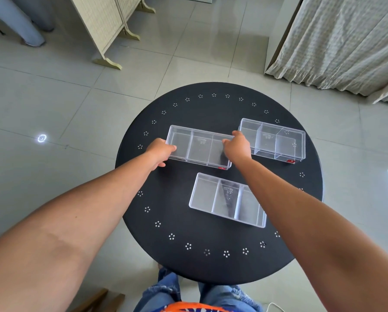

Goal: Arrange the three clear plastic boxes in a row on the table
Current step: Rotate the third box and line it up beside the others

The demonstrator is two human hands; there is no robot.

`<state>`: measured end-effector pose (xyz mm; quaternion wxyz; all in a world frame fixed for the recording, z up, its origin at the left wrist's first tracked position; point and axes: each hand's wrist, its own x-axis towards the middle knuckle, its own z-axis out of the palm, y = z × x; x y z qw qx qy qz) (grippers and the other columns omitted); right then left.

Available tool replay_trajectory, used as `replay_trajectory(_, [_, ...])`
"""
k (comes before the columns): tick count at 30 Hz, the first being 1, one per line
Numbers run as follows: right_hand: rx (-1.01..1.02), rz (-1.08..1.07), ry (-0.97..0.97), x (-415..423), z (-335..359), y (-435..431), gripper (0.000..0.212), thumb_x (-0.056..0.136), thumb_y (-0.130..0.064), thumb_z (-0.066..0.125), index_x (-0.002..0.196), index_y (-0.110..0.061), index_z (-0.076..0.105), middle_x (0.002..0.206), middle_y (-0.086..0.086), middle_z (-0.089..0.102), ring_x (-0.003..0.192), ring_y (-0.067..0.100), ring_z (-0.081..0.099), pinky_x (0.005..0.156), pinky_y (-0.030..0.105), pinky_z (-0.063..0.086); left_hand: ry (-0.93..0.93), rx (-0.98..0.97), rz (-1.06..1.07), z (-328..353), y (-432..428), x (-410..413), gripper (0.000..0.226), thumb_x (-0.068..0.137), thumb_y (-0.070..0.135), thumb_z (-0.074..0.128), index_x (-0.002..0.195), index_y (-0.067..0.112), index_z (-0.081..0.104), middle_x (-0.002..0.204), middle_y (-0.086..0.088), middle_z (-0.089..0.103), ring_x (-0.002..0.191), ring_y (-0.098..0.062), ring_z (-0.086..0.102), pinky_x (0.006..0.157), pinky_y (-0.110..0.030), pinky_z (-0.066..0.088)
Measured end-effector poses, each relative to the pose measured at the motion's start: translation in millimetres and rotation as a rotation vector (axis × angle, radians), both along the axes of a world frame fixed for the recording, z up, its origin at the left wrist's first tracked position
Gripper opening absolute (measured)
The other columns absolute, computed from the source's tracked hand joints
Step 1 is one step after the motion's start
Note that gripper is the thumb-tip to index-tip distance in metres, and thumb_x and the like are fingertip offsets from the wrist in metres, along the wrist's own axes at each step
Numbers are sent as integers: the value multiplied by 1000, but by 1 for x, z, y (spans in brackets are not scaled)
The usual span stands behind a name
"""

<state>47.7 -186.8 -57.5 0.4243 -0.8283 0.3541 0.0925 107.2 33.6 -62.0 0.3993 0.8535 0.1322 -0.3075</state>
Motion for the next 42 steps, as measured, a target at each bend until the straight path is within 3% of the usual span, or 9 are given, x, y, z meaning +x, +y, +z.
replay_trajectory(11, [2,18,2,-11,1,6,62,95,2,37,153,-17,33,137,17,57,108,35,64,89,44,57,18,-114,42,-4,-1,-8,36,94,20,57,128,11,58,108,-8,59,95,-22,56,90,-39,55])
replay_trajectory(16, [-9,28,-6,-16,4,7,63,93,1,38,153,-18,33,138,15,57,109,35,64,92,48,56,28,-132,38,0,2,-13,60,93,23,59,149,18,39,141,-8,52,117,-26,56,86,-36,54])
replay_trajectory(19, [-12,37,-16,-21,6,5,60,95,0,39,152,-16,35,132,16,60,105,34,65,80,39,57,8,-120,69,2,3,-17,74,93,23,59,156,20,22,152,-7,41,117,-26,54,90,-37,53])
replay_trajectory(21, [-21,48,-15,-23,7,4,58,95,-1,39,151,-15,38,126,17,62,101,33,66,72,35,52,-43,-77,98,3,4,-19,72,92,24,58,155,22,25,151,-6,41,109,-25,55,90,-37,54])
replay_trajectory(25, [-37,74,-11,-29,8,2,55,93,-3,40,147,-13,43,121,16,65,100,34,66,75,36,55,-148,24,139,8,6,-24,64,85,29,57,147,25,42,146,-9,43,114,-31,59,95,-39,52])
replay_trajectory(31, [-48,120,-18,-37,18,-3,52,93,-5,42,145,-11,49,134,14,62,114,33,62,78,30,42,-300,124,116,21,0,-41,41,89,27,52,129,27,61,135,-8,49,94,-23,56,75,-29,41])
replay_trajectory(34, [-52,107,-36,-46,27,-6,51,91,-3,41,140,-9,55,131,13,65,107,33,65,75,31,47,-327,81,98,28,-3,-53,37,87,26,51,121,30,65,127,-1,59,96,-19,58,76,-28,41])
replay_trajectory(38, [-93,52,-70,-61,36,-8,38,86,-1,41,111,0,69,110,21,73,84,36,64,82,43,56,-320,-10,21,33,-11,-70,32,88,22,51,116,28,65,126,3,65,109,-18,62,89,-29,47])
replay_trajectory(42, [-106,-22,-92,-83,36,-9,37,92,-7,42,113,-10,72,112,11,74,95,34,67,78,35,53,-289,-54,-76,34,-18,-87,29,92,21,51,116,26,66,119,5,66,105,-15,59,87,-26,44])
